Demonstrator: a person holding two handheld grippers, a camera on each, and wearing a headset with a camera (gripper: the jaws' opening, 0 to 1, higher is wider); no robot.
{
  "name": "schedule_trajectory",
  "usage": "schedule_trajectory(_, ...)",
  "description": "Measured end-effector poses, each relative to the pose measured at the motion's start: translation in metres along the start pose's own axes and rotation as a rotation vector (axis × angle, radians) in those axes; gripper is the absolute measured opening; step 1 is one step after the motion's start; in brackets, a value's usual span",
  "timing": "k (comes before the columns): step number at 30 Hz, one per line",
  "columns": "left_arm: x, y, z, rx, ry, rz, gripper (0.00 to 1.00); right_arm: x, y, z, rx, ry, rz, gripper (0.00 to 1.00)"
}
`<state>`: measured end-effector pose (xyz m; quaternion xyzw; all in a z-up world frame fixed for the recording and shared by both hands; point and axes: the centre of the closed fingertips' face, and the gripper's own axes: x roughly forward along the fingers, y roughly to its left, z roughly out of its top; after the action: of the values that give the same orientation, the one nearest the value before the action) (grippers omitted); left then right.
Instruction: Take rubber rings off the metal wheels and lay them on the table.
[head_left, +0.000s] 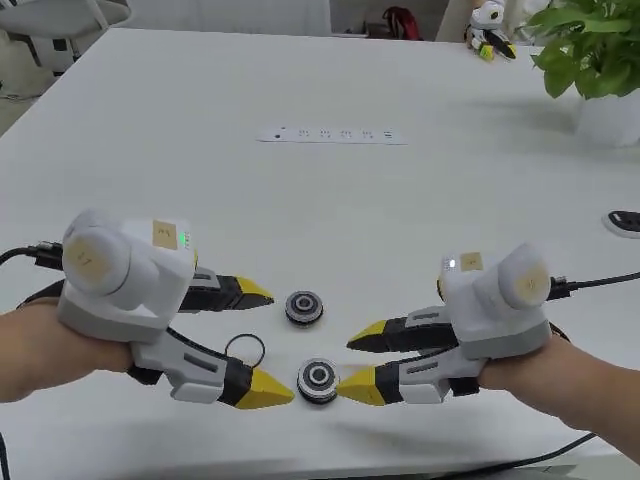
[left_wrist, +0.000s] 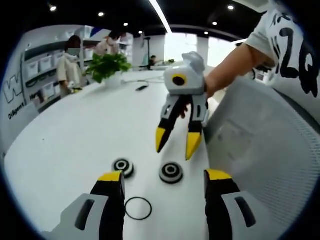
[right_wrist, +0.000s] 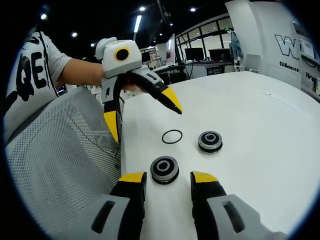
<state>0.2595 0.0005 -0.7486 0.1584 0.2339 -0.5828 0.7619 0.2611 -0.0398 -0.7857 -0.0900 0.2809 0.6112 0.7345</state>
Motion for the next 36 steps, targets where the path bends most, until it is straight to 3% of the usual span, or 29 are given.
schedule_trajectory(13, 0.011, -0.004, -0.011, -0.009, 0.031, -0.029, 0.61, 0.007, 0.002, -0.009, -0.029, 0.014, 0.016, 0.30)
schedule_trajectory(36, 0.031, -0.011, -0.016, -0.004, 0.055, -0.077, 0.51, 0.014, 0.004, -0.017, -0.043, 0.020, 0.031, 0.24)
